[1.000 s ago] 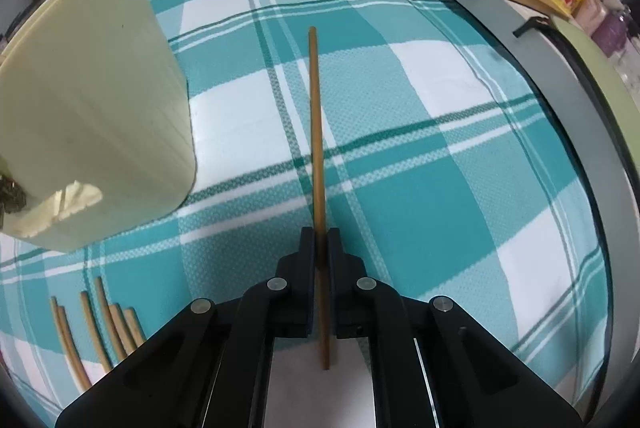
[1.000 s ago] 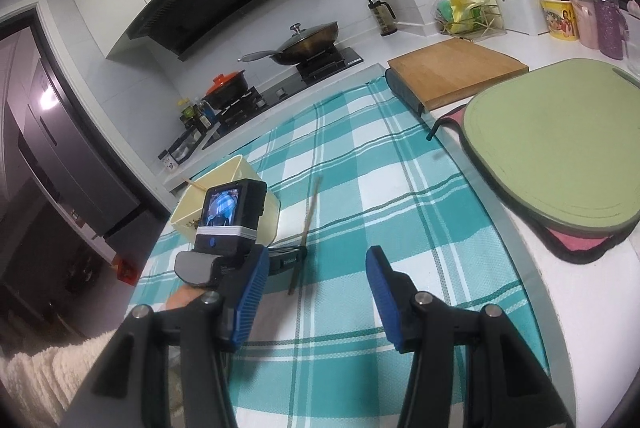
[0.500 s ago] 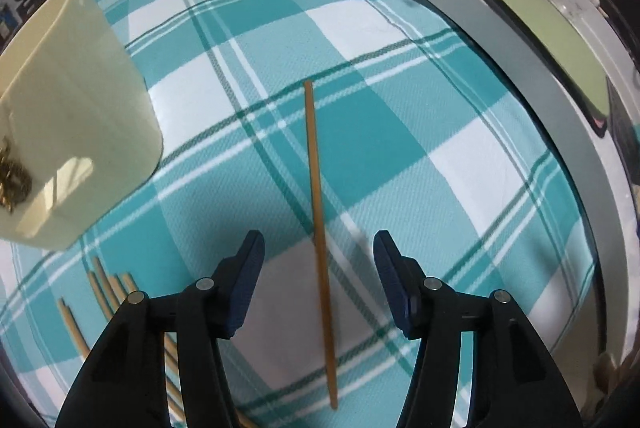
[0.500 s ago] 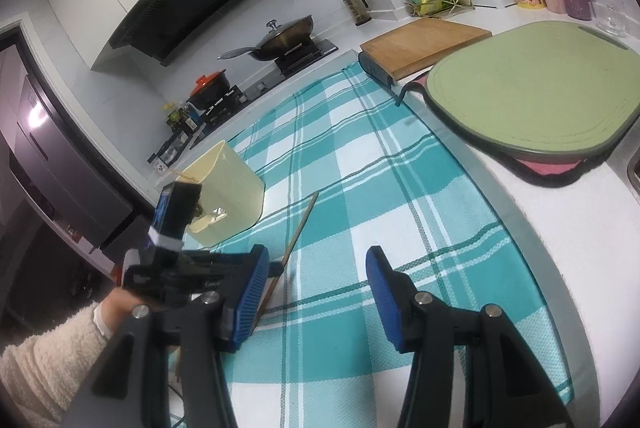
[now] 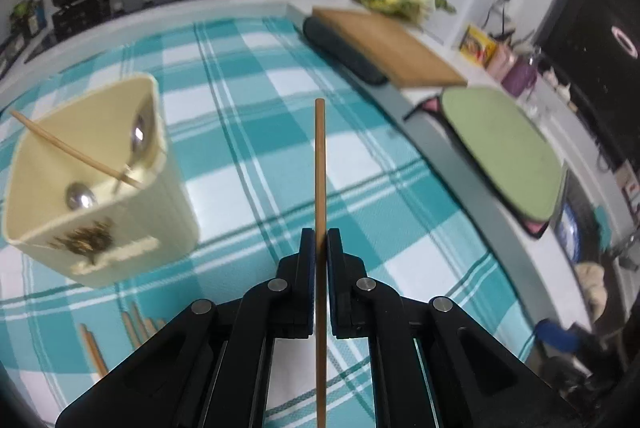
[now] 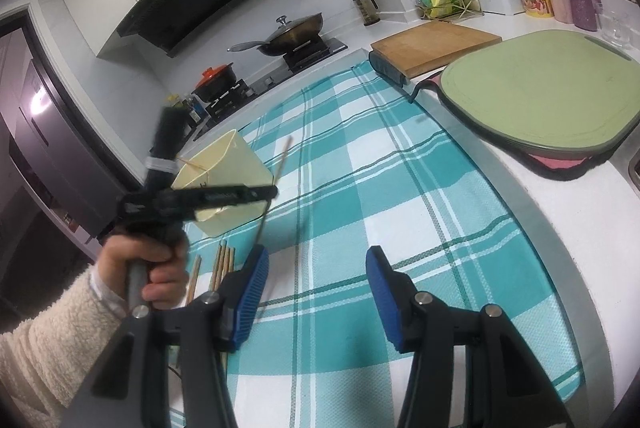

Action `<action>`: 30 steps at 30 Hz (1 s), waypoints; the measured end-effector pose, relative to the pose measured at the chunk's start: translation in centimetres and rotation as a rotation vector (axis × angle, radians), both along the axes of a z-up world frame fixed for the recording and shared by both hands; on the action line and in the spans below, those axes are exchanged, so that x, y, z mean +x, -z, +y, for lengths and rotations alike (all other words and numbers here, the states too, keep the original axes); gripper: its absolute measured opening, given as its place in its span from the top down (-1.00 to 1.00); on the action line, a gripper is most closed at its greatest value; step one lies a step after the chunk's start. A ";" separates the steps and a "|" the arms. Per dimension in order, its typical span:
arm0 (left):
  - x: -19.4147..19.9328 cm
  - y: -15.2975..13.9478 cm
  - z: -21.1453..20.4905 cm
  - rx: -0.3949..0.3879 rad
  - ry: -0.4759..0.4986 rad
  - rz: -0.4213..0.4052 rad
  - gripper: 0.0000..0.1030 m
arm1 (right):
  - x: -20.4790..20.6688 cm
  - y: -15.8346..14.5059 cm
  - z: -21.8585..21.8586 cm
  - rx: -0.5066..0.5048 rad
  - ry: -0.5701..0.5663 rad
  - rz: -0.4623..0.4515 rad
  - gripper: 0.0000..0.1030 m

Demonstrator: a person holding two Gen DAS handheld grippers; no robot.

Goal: Organize utensils
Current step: 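Carry the chopstick with the left tool into the cream box and release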

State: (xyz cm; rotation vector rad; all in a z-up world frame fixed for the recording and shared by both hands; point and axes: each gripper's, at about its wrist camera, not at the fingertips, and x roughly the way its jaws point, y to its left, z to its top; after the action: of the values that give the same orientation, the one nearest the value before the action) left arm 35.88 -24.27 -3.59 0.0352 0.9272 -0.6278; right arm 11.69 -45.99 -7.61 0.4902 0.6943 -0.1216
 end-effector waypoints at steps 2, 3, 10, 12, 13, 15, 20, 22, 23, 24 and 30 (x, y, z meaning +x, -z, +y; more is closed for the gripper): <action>0.8 -3.7 2.2 -0.058 -0.060 -0.081 0.93 | 0.3 0.2 0.3 0.002 -0.007 0.002 0.00; 1.2 -5.8 3.6 -0.085 -0.102 -0.137 0.93 | 0.5 0.3 0.4 0.002 -0.012 0.002 0.00; 8.5 -12.0 9.6 -0.098 -0.345 -0.441 0.93 | 2.2 1.1 2.0 0.028 -0.062 0.015 0.00; 11.0 -11.0 10.7 -0.093 -0.391 -0.444 0.93 | 2.7 1.5 2.4 0.036 -0.074 0.023 0.00; 12.0 -10.3 11.1 -0.090 -0.409 -0.441 0.93 | 2.9 1.7 2.6 0.041 -0.080 0.028 0.00; 13.7 -8.4 11.4 -0.081 -0.434 -0.435 0.93 | 3.3 2.0 2.9 0.044 -0.088 0.038 0.00; 15.7 -3.0 12.2 -0.053 -0.484 -0.398 0.93 | 3.9 2.7 2.9 0.055 -0.089 0.065 0.00; 15.6 -1.0 13.0 -0.065 -0.485 -0.330 0.91 | 4.0 2.8 2.8 0.056 -0.085 0.068 0.00; 15.0 -0.2 13.3 -0.074 -0.481 -0.295 0.91 | 4.1 2.9 2.7 0.055 -0.082 0.069 0.00; 14.3 0.4 13.7 -0.080 -0.476 -0.265 0.91 | 4.1 2.9 2.7 0.054 -0.080 0.069 0.00; 8.4 -2.1 16.3 -0.103 -0.387 -0.215 0.83 | 4.1 2.3 3.1 0.052 -0.088 0.050 0.00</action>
State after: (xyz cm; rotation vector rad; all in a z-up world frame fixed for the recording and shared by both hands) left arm 44.31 -7.97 -1.45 -0.1632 0.6682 -0.3041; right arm 15.75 -42.89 -9.87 0.5068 0.7685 -0.0331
